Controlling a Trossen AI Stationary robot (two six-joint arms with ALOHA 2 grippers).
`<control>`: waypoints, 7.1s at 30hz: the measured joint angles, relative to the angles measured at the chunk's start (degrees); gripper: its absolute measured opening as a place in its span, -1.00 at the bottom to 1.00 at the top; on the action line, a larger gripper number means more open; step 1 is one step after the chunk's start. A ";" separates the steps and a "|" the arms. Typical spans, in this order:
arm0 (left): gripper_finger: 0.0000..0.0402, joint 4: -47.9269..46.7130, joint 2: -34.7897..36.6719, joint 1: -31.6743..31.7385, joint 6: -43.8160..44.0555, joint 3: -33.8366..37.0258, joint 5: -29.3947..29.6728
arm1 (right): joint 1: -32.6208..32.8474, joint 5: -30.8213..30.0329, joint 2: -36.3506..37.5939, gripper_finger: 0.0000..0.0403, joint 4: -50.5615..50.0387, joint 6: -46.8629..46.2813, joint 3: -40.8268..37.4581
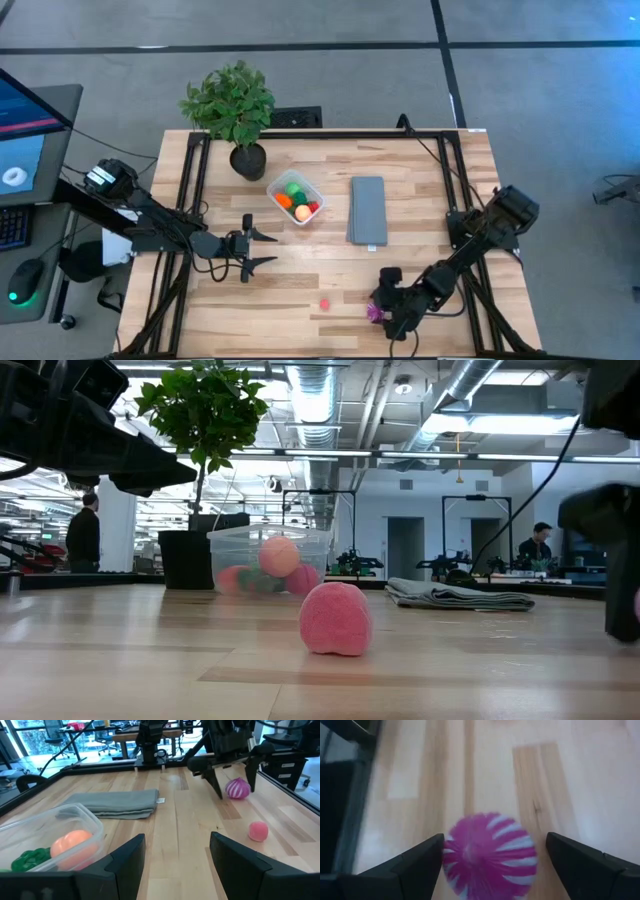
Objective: Pick and placing Produce into tupperware
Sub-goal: Put the purple onion into the transparent bin
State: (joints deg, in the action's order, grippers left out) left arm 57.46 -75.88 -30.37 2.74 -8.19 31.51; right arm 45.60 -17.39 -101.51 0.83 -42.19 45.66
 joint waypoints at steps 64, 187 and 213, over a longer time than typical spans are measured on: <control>0.06 -0.11 0.00 0.00 0.11 0.00 0.41 | -4.13 -0.46 6.15 0.42 -0.99 11.08 -0.18; 0.06 -4.07 -0.02 -0.02 -0.61 0.00 0.52 | -59.12 34.18 -10.36 0.42 34.38 50.32 16.39; 0.06 -4.05 -0.02 0.00 -1.60 0.00 0.76 | -58.71 34.10 -14.21 0.42 16.80 52.31 26.85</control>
State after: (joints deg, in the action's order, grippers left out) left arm 53.41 -75.90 -30.37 1.15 -8.19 32.27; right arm -13.10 16.71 -115.72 17.62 10.12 72.51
